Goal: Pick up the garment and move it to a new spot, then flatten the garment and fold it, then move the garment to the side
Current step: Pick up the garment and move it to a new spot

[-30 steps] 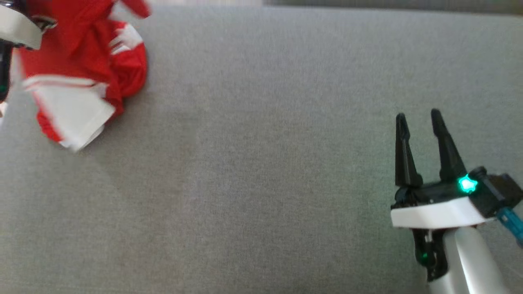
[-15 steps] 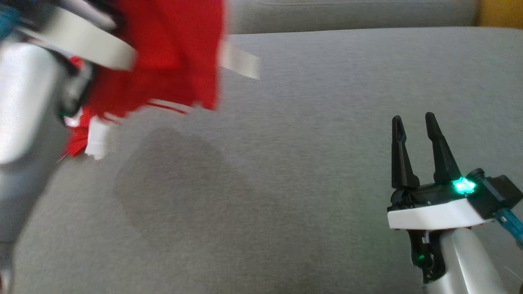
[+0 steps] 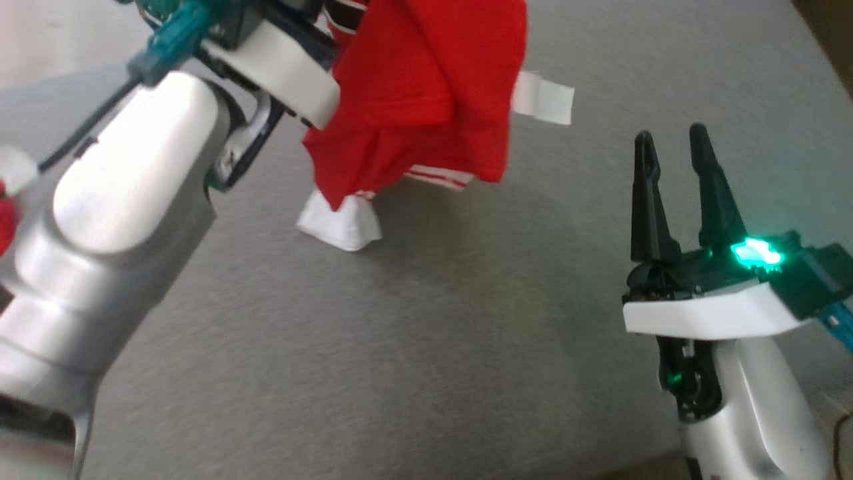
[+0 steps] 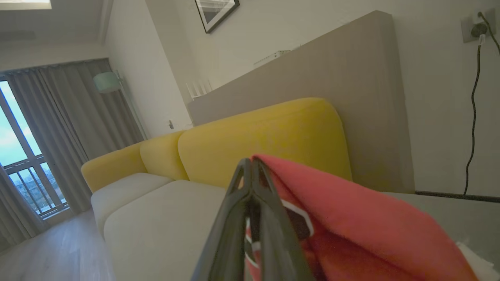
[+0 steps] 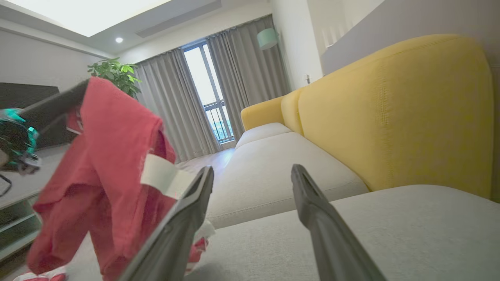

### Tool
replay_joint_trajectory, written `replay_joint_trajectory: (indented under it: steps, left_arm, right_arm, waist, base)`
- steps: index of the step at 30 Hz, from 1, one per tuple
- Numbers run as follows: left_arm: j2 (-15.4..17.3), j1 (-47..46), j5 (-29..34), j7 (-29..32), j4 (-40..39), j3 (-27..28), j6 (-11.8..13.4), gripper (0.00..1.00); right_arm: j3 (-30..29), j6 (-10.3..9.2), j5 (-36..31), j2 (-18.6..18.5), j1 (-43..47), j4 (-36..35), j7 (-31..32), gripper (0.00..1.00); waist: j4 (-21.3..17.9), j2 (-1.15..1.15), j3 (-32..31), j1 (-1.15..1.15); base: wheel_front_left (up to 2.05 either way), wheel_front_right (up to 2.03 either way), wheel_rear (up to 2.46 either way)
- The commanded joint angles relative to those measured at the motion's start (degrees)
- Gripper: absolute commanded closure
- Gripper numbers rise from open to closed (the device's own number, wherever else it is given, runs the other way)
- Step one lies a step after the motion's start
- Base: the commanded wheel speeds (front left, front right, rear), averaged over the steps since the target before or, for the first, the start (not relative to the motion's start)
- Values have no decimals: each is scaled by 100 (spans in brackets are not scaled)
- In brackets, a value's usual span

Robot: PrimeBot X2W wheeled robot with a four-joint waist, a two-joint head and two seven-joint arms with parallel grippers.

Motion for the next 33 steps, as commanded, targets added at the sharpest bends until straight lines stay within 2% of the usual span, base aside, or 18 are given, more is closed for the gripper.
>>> replay_joint_trajectory:
  steps: [1, 2, 5, 8, 16, 20, 25, 30, 33]
  left_arm:
    - [136, -367, 79, -17, 9, 194, -39, 66]
    - [111, -428, 105, -35, 230, 160, -78, 0]
    - [22, -561, 157, -162, 914, 112, -129, 0]
    - [-37, -595, 128, -455, 1465, 174, -122, 0]
    - [-19, -188, -226, -1316, 2053, 518, -126, 0]
    - [30, 311, -387, -1522, 1882, 714, -78, 0]
    - [80, 1493, -539, -1586, 1310, 1028, 162, 0]
    - [-90, 2954, -574, -1590, 433, 1602, 459, 0]
    - [-298, 3730, -457, -1590, 24, 1905, 565, 0]
  right_arm:
    - [145, -4, 55, -21, -169, -222, -36, 0]
    - [152, -4, 96, -21, -196, -241, -36, 0]
    - [125, -4, 181, -21, -240, -285, -36, 0]
    - [64, -4, 172, -21, -220, -300, -36, 0]
    - [-243, -4, -199, -21, -79, -227, -36, 0]
    - [-381, -4, -412, -21, 24, -160, -36, 0]
    - [-431, -4, -587, -21, 205, -67, -36, 0]
    - [-455, -4, -696, -21, 407, 33, -36, 0]
    - [-435, -4, -778, -21, 531, 102, -36, 0]
  waist:
    - [-520, 0, 457, -1]
    - [-602, 0, 525, -1]
    - [-720, 0, 650, -1]
    - [-663, 0, 676, -1]
    - [96, 0, 362, -1]
    - [572, 0, 95, -1]
    - [1011, 0, -256, -1]
    - [1344, 0, -489, -1]
    - [1484, 0, -584, -1]
  base:
    - [0, 0, 0]
    - [0, 0, 0]
    - [0, 0, 0]
    - [0, 0, 0]
    - [0, 0, 0]
    - [0, 0, 0]
    - [0, 0, 0]
    - [0, 0, 0]
    - [0, 0, 0]
